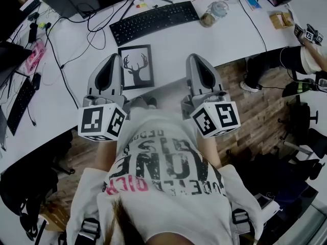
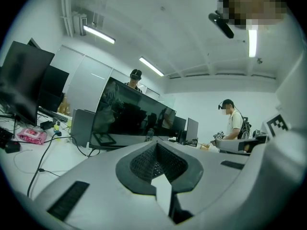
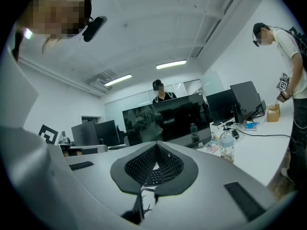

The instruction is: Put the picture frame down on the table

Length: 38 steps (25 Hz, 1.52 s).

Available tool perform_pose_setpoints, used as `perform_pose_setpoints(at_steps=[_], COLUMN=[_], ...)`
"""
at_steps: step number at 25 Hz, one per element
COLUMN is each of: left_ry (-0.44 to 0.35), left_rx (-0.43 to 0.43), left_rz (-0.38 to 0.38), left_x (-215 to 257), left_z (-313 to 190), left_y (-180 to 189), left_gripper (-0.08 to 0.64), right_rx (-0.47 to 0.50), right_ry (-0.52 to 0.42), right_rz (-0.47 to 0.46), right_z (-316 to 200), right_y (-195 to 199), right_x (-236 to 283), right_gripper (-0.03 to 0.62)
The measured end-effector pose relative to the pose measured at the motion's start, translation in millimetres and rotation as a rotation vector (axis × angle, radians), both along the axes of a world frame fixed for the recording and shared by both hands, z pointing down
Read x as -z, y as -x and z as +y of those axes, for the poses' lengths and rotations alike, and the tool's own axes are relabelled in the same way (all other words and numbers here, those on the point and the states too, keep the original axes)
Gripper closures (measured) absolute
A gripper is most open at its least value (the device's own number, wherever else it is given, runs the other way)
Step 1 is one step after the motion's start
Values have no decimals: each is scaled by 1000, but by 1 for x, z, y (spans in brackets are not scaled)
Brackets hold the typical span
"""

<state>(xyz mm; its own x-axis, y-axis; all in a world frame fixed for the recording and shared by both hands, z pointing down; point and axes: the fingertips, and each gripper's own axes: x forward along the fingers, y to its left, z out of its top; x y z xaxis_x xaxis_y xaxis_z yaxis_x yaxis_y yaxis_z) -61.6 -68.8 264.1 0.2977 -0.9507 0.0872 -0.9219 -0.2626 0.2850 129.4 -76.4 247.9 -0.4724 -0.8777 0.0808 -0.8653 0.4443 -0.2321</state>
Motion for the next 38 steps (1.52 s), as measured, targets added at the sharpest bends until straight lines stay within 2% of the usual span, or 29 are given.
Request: perform_pose_setpoints(at_steps=[16, 24, 33, 38], left_ry=[-6, -4, -12, -2], left_rx=[51, 36, 14, 25], left_rz=[37, 48, 26, 43], left_x=[5, 3, 6, 3], left_z=[10, 3, 0, -2], left_y=[12, 12, 9, 11], left_gripper=[558, 558, 558, 558], right_rx=[17, 26, 40, 39], right_ry=[-29, -21, -5, 5], right_rz=[36, 41, 42, 42], right_z=[-2, -5, -7, -7], right_y=[-1, 6, 12, 11], right_x=[10, 7, 1, -2], right_gripper=[594, 594, 594, 594])
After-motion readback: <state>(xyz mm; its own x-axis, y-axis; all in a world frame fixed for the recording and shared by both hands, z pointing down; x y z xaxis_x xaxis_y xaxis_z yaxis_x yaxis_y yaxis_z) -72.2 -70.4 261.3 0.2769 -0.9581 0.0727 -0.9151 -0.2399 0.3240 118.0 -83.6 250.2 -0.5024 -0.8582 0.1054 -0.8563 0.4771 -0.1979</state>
